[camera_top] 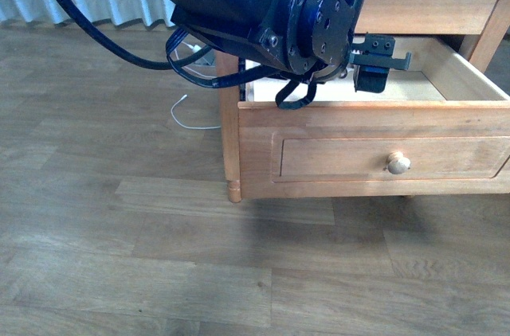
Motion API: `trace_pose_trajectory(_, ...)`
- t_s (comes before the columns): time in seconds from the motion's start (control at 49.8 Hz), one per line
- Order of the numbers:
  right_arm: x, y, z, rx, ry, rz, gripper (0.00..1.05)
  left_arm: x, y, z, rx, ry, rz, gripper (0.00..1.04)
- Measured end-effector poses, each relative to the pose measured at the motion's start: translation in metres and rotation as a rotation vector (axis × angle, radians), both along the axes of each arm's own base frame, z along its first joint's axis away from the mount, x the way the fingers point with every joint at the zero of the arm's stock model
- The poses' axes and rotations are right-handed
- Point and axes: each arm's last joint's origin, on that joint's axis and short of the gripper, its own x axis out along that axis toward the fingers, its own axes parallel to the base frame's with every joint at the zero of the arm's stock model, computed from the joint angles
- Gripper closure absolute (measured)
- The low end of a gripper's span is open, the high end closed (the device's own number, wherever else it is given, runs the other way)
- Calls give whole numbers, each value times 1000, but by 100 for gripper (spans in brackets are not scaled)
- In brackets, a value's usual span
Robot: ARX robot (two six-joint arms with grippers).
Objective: Put charger into drawer
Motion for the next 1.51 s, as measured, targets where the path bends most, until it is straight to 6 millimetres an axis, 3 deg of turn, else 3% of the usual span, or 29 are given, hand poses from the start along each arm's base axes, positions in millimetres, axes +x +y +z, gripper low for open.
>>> trace_pose_trajectory(0.14, 0, 0, 0, 0, 0, 0, 8, 2, 5, 2, -14, -23, 30, 4)
trace_pose_trajectory(0.321, 0, 0, 0, 0, 0, 0, 8, -4, 27, 17, -31, -55, 56, 6)
trace_pose_trajectory(0.542, 0, 0, 0, 0, 0, 0, 8, -19, 82, 74, -59, -157, 97, 6)
trace_pose_trajectory(0.682, 0, 0, 0, 0, 0, 0, 8, -38, 125, 104, -61, -213, 127, 6)
trace_pose_trajectory(0.843, 0, 0, 0, 0, 0, 0, 8, -74, 180, 124, -45, -255, 178, 6)
trace_pose_trajectory(1.064, 0, 0, 0, 0, 0, 0, 8, -146, 249, 139, -29, -323, 231, 6)
trace_pose_trajectory(1.184, 0, 0, 0, 0, 0, 0, 8, -189, 280, 130, -29, -319, 271, 6)
trace_pose_trajectory(1.385, 0, 0, 0, 0, 0, 0, 8, -253, 311, 105, -52, -293, 343, 6)
trace_pose_trajectory(1.505, 0, 0, 0, 0, 0, 0, 8, -274, 320, 95, -70, -300, 379, 6)
